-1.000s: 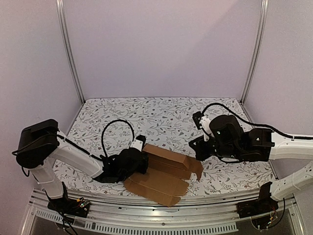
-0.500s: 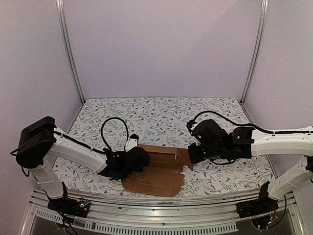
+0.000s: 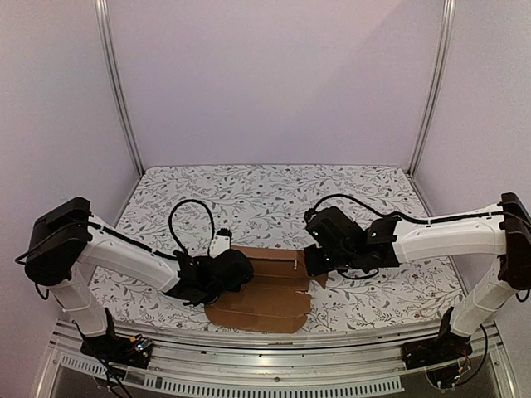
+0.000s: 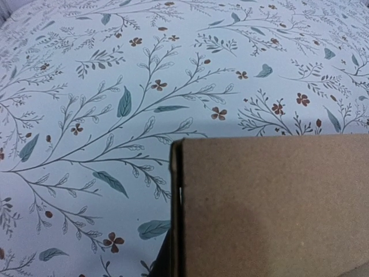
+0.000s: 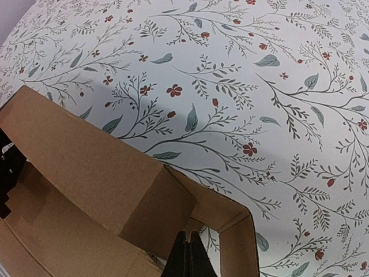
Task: Fold the paper box
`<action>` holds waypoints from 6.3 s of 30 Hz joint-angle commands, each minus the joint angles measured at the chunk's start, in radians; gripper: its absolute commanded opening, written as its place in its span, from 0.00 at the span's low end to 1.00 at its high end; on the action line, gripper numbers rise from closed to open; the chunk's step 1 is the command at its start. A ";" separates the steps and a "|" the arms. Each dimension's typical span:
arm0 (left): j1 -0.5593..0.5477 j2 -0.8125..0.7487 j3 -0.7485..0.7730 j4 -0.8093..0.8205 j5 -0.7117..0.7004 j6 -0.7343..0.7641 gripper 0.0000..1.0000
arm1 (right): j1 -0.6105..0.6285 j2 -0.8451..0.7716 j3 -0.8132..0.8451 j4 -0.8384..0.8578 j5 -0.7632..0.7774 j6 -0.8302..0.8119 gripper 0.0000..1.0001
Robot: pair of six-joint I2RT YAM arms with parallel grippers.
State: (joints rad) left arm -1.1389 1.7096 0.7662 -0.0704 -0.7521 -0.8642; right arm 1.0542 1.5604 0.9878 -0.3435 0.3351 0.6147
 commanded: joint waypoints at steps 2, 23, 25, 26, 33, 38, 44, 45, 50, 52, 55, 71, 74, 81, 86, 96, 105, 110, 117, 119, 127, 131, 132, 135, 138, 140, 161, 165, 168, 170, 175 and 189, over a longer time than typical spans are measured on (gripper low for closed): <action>-0.015 -0.021 0.003 -0.040 0.032 0.000 0.00 | -0.024 0.064 0.019 0.094 -0.025 0.026 0.00; -0.021 -0.023 0.018 -0.049 0.128 -0.028 0.00 | -0.027 0.143 -0.162 0.580 -0.130 0.270 0.00; -0.021 -0.027 0.016 -0.048 0.146 -0.033 0.00 | -0.027 0.140 -0.183 0.629 -0.130 0.288 0.00; -0.021 -0.029 0.016 -0.045 0.155 -0.034 0.00 | -0.027 0.136 -0.191 0.649 -0.130 0.299 0.00; -0.016 -0.043 0.010 -0.009 0.231 -0.050 0.00 | -0.027 0.087 -0.232 0.747 -0.137 0.325 0.00; -0.010 -0.069 -0.011 0.028 0.262 -0.057 0.00 | -0.027 0.021 -0.269 0.776 -0.146 0.302 0.00; 0.045 -0.101 -0.118 0.230 0.377 -0.088 0.00 | -0.026 -0.079 -0.316 0.773 -0.159 0.264 0.00; 0.053 -0.103 -0.133 0.262 0.394 -0.093 0.00 | -0.026 -0.098 -0.322 0.769 -0.163 0.256 0.00; 0.067 -0.097 -0.155 0.327 0.414 -0.094 0.00 | -0.026 -0.170 -0.317 0.703 -0.208 0.196 0.00; 0.071 -0.097 -0.152 0.331 0.404 -0.089 0.00 | -0.024 -0.199 -0.300 0.647 -0.224 0.163 0.00; 0.082 -0.102 -0.147 0.344 0.387 -0.075 0.00 | -0.016 -0.255 -0.276 0.567 -0.221 0.115 0.00; 0.174 -0.259 -0.138 0.373 0.413 0.014 0.00 | 0.076 -0.680 -0.304 0.286 -0.195 -0.152 0.00; 0.202 -0.306 -0.152 0.384 0.462 -0.007 0.00 | 0.083 -0.759 -0.353 0.299 -0.180 -0.161 0.00; 0.252 -0.409 -0.186 0.406 0.553 -0.060 0.00 | 0.085 -0.848 -0.436 0.390 -0.193 -0.165 0.00; 0.260 -0.467 -0.189 0.410 0.610 -0.063 0.00 | 0.085 -0.784 -0.403 0.481 -0.205 -0.178 0.00; 0.275 -0.558 -0.226 0.399 0.697 -0.096 0.00 | 0.090 -0.567 -0.306 0.724 -0.310 -0.193 0.00; 0.284 -0.589 -0.248 0.391 0.691 -0.091 0.00 | 0.104 -0.456 -0.216 0.783 -0.401 -0.201 0.00; 0.286 -0.601 -0.245 0.393 0.702 -0.086 0.00 | 0.108 -0.418 -0.191 0.787 -0.376 -0.201 0.00; 0.287 -0.613 -0.243 0.395 0.721 -0.080 0.00 | 0.119 -0.369 -0.172 0.788 -0.291 -0.201 0.00; 0.286 -0.614 -0.243 0.398 0.727 -0.078 0.00 | 0.120 -0.353 -0.163 0.795 -0.283 -0.199 0.00; 0.286 -0.602 -0.250 0.423 0.736 -0.025 0.00 | 0.128 -0.301 -0.145 0.835 -0.244 -0.171 0.00; 0.286 -0.610 -0.259 0.436 0.720 0.029 0.00 | 0.130 -0.276 -0.152 0.831 -0.226 -0.145 0.00; 0.287 -0.613 -0.257 0.435 0.719 0.042 0.00 | 0.130 -0.272 -0.155 0.827 -0.222 -0.135 0.00; 0.287 -0.632 -0.256 0.426 0.702 0.066 0.00 | 0.133 -0.262 -0.168 0.799 -0.202 -0.119 0.00; 0.288 -0.644 -0.240 0.396 0.692 0.084 0.00 | 0.145 -0.258 -0.186 0.763 -0.174 -0.113 0.00; 0.289 -0.646 -0.232 0.388 0.696 0.088 0.00 | 0.155 -0.255 -0.191 0.723 -0.155 -0.116 0.00; 0.297 -0.610 -0.218 0.340 0.665 0.109 0.00 | 0.219 -0.435 -0.270 0.577 -0.078 -0.203 0.00; 0.298 -0.587 -0.225 0.356 0.660 0.116 0.00 | 0.220 -0.505 -0.318 0.547 -0.118 -0.209 0.04; 0.300 -0.576 -0.220 0.354 0.658 0.128 0.00 | 0.219 -0.567 -0.350 0.484 -0.140 -0.213 0.09; 0.301 -0.573 -0.219 0.347 0.652 0.142 0.00 | 0.219 -0.612 -0.354 0.401 -0.128 -0.216 0.13; 0.304 -0.575 -0.211 0.321 0.637 0.184 0.00 | 0.219 -0.726 -0.346 0.187 -0.024 -0.223 0.20; 0.311 -0.587 -0.189 0.230 0.730 0.331 0.00 | 0.219 -0.742 -0.143 0.029 -0.122 -0.383 0.38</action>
State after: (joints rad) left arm -0.8444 1.1290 0.5468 0.2028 -0.0780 -0.6033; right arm 1.2690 0.7883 0.7937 -0.2699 0.2901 0.2970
